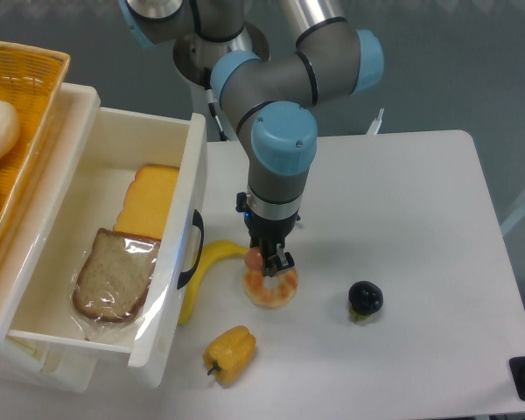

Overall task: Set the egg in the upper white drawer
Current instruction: 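Lower the gripper onto the brown egg beside the donut and close it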

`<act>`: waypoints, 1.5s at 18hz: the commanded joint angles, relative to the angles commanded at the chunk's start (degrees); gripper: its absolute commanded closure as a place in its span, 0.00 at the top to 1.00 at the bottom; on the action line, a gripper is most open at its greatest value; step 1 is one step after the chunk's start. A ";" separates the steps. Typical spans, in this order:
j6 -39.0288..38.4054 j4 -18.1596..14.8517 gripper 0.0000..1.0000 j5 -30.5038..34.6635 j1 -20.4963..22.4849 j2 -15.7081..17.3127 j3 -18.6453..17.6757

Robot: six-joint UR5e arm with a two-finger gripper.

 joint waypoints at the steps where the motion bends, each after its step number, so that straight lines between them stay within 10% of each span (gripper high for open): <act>1: -0.09 0.09 0.42 0.00 -0.17 0.00 -0.61; 27: -19.15 -0.17 0.42 -1.58 1.67 1.75 7.56</act>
